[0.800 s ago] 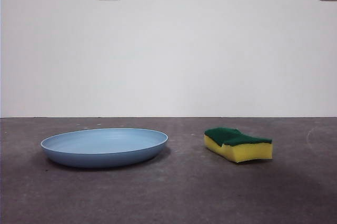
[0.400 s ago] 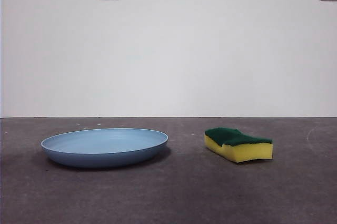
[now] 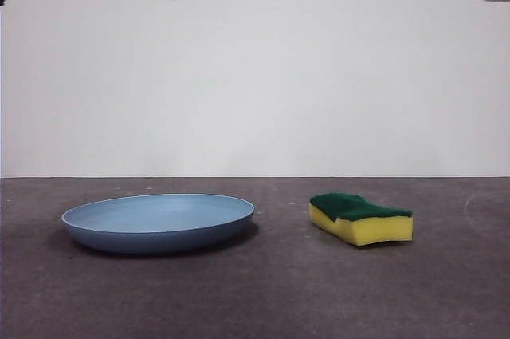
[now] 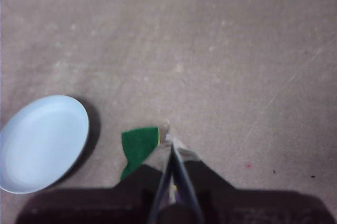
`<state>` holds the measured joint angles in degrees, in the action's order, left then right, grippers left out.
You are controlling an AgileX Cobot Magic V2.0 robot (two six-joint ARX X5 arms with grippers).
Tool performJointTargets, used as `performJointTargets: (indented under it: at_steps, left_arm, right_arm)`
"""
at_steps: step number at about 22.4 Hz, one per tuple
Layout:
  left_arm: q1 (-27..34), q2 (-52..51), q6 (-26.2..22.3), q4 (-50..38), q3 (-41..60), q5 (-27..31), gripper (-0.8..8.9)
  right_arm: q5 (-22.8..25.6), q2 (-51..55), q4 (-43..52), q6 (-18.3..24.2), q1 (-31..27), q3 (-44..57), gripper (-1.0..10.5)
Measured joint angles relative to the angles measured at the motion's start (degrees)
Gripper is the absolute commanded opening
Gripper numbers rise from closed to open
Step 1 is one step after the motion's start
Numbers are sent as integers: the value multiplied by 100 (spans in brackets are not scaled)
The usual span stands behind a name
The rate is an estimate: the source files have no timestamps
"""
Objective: Pick up the plate,pick up the cloth,clean the plate with the cloth
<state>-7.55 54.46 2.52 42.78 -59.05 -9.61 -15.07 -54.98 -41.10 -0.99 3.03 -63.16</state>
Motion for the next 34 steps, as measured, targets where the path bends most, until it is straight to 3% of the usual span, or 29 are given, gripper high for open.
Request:
performJointTargets:
  at_steps: [3,5,6,10,17,24,33,34]
  left_arm:
    - [0,310,-101,103,-238,-111,221]
    - [0,498,-151,127,-251,-330,389]
    - [0,605,-155,131,-249,-442,412]
    - [0,1117,-140,-160,-251,-1104,408]
    - [0,2914,-142,-354,-393,-1134,408]
    - [-87,4061,-114,-1012,-396,-323,404]
    - [-96,4597,-101,-1460,-402,-289,402]
    - [-116,4616,-103,-1467,-402,-271,361]
  right_arm:
    - [2,-264,-7,61,0,-37,274]
    - [2,-437,-44,74,0,-37,486]
    - [2,-498,-79,83,0,-37,512]
    - [2,-573,-96,83,20,-37,505]
    - [-203,-575,-149,81,269,-37,504]
    - [-295,-575,-219,13,302,-37,504]
    - [-295,-575,-299,-72,302,-37,504]
    - [-295,-575,-299,-83,302,-37,504]
